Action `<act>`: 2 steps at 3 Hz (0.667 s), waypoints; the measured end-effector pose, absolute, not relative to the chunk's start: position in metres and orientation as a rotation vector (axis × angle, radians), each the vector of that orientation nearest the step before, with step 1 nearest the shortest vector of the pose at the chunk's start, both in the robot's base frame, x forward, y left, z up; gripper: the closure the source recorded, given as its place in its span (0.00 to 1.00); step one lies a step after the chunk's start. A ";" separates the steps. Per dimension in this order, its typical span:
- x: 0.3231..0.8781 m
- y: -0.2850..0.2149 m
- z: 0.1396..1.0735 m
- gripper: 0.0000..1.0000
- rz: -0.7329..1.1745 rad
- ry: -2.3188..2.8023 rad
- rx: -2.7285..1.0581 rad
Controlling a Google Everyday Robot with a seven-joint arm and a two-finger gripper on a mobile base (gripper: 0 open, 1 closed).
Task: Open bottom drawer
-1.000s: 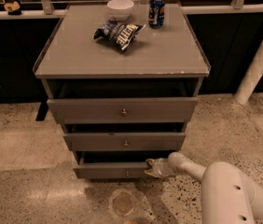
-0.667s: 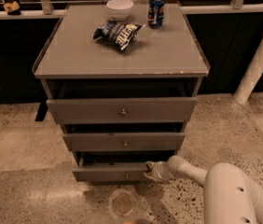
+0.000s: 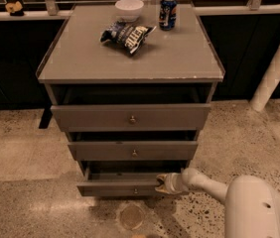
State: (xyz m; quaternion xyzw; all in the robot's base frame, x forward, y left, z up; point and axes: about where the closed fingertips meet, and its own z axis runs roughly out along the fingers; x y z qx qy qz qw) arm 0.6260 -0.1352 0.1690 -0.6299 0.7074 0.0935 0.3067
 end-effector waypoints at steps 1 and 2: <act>0.626 -0.135 0.169 1.00 0.247 1.872 -1.666; 0.611 -0.136 0.162 1.00 0.251 1.872 -1.685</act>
Offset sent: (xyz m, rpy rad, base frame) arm -0.0542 -0.0100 -0.0275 -0.0376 0.0251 0.0407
